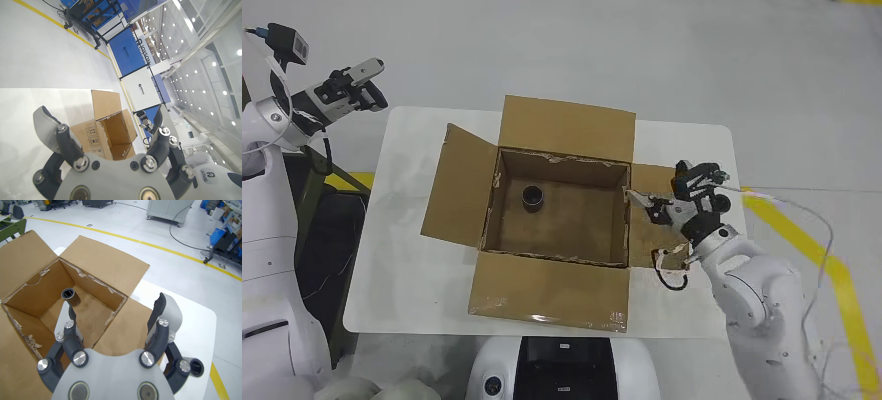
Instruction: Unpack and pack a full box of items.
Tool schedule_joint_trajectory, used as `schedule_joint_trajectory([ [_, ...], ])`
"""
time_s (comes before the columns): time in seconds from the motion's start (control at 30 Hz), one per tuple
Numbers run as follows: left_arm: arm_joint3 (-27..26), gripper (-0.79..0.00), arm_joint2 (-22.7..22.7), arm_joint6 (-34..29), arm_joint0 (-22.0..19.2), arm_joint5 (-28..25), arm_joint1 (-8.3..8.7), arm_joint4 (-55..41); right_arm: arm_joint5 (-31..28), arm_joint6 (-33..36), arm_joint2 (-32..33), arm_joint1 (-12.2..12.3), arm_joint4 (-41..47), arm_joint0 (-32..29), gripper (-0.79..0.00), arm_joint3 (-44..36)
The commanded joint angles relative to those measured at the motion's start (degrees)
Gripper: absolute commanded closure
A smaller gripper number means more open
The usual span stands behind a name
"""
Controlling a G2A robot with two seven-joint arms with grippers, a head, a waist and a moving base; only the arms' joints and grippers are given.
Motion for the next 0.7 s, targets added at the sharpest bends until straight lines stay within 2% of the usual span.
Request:
schedule_joint_trajectory([
  [0.0, 0.0, -0.785, 0.0, 0.0, 0.0, 0.0, 0.0, 0.0, 0.88, -0.64, 3.04, 0.22, 0.73, -2.38, -0.757, -0.18],
  [0.33, 0.0, -0.785, 0.0, 0.0, 0.0, 0.0, 0.0, 0.0, 0.41, -4.81, 13.91, 0.99, 4.62, -12.58, -0.757, -1.88],
  [0.47, 0.0, -0.785, 0.0, 0.0, 0.0, 0.0, 0.0, 0.0, -0.55, -5.09, 15.81, 1.19, 5.87, -14.16, -0.76, -1.22],
  [0.67, 0.0, -0.785, 0.0, 0.0, 0.0, 0.0, 0.0, 0.0, -1.46, -1.59, 16.21, 1.52, 6.83, -14.06, -0.763, 1.11],
])
